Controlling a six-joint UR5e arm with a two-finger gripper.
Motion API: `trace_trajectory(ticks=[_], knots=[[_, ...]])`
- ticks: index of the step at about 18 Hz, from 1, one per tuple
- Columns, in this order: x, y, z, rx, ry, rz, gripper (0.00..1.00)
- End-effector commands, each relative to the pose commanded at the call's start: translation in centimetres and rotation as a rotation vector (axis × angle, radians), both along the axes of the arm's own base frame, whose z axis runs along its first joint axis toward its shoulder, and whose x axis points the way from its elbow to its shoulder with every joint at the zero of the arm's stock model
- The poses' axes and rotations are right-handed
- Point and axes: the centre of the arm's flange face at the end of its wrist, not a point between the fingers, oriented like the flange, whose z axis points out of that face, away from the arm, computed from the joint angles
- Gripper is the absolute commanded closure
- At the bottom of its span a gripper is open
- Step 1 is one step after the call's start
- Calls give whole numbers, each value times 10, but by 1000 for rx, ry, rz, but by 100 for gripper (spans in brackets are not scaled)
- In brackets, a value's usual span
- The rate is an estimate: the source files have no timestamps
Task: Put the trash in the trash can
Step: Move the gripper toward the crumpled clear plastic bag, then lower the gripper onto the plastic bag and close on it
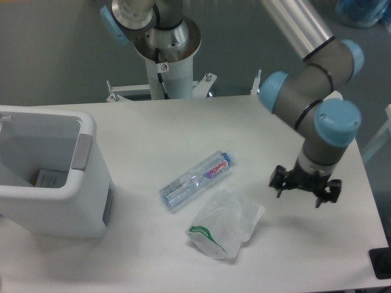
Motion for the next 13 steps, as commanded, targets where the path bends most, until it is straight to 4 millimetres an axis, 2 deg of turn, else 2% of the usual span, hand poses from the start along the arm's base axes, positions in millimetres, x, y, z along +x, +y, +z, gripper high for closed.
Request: trace_trajectory(ticks=[3,6,8,13], knots=[[21,13,-14,-20,-27,3,0],[30,11,-30,-41,-51,-6,0],[33,9,-35,-48,-59,-9,0],[34,9,-47,-57,-76,-10,9]])
